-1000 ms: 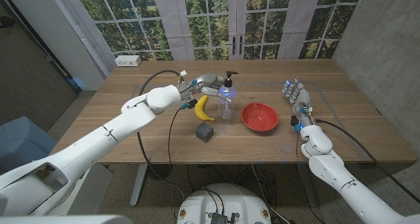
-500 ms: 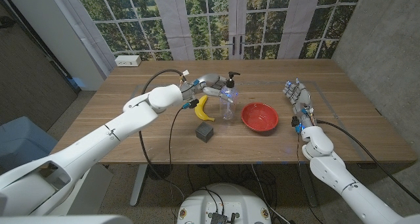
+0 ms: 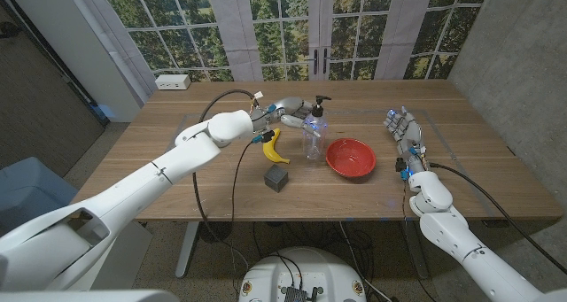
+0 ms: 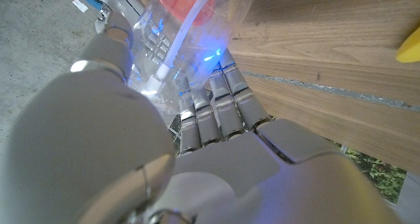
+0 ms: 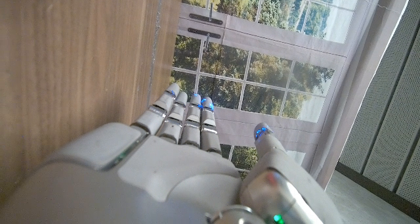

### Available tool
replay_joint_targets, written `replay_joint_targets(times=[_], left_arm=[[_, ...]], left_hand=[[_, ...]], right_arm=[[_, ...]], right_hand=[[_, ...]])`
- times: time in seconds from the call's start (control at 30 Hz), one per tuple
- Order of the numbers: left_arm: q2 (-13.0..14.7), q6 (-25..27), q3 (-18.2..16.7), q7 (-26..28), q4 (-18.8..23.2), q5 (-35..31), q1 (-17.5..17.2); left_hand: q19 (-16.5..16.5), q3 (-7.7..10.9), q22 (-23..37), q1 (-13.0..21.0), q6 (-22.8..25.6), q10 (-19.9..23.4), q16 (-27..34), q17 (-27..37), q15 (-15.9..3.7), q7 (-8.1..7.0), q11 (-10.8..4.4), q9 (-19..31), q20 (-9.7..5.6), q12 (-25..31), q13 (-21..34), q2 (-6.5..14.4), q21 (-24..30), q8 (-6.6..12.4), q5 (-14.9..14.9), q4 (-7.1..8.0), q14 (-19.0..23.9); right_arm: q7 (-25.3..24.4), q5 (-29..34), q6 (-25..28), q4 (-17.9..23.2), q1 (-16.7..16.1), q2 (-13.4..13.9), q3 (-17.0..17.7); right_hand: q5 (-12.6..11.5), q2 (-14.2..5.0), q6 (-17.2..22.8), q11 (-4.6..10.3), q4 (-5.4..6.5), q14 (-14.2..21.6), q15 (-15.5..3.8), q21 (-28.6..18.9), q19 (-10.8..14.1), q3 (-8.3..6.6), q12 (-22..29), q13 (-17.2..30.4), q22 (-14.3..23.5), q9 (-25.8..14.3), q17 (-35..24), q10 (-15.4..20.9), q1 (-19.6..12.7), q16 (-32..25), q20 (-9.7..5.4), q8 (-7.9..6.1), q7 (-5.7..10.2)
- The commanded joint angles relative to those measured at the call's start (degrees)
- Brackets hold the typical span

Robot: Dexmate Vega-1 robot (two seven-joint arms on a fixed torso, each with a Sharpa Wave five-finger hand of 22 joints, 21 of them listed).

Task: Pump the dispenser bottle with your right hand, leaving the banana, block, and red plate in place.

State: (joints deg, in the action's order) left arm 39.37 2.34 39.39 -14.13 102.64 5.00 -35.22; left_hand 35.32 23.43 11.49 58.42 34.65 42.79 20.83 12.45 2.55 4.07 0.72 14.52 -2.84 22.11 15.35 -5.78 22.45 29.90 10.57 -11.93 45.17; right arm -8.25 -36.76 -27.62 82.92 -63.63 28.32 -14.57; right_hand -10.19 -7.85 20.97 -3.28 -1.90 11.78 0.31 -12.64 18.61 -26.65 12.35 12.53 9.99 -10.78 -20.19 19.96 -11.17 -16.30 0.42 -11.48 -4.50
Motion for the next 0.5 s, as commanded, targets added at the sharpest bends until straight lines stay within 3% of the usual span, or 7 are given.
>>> replay_joint_targets(times=[0.03, 0.5], left_arm=[[-1.9, 1.2, 2.1, -1.8, -0.9, -1.8, 2.8], [-1.4, 7.0, 4.8, -3.9, 1.7, -7.0, 6.3]], left_hand=[[0.0, 1.74, 0.0, 14.5, 9.9, 13.4, 0.3, 2.8, -16.43, -4.74, -9.83, 0.1, -3.44, 0.2, 7.7, 15.0, 0.3, 0.19, 0.4, 1.96, 15.4], [0.0, 1.63, 0.0, 14.6, 9.9, 13.4, 0.1, 2.8, -16.43, -4.80, -9.79, 0.2, -3.43, -0.1, 7.8, 15.0, 0.6, 0.17, 0.4, 1.97, 15.5]], right_arm=[[0.8, -0.6, -1.1, -0.6, -0.5, -0.1, 0.5], [1.9, -1.7, -2.1, -1.5, -0.7, -0.4, 1.0]], right_hand=[[-0.4, -1.51, 0.5, -0.12, -0.29, 0.4, -0.05, 0.2, 0.7, 0.02, 0.0, 0.1, 0.2, -0.3, -0.2, 0.2, 0.0, 0.0, -0.10, -0.07, 0.17], [-0.4, -1.52, 0.6, -0.05, -0.35, 0.4, -0.08, 0.3, 0.7, 0.01, 0.0, 0.1, 0.2, -0.3, -0.2, 0.2, 0.0, 0.0, -0.08, -0.08, 0.24]])
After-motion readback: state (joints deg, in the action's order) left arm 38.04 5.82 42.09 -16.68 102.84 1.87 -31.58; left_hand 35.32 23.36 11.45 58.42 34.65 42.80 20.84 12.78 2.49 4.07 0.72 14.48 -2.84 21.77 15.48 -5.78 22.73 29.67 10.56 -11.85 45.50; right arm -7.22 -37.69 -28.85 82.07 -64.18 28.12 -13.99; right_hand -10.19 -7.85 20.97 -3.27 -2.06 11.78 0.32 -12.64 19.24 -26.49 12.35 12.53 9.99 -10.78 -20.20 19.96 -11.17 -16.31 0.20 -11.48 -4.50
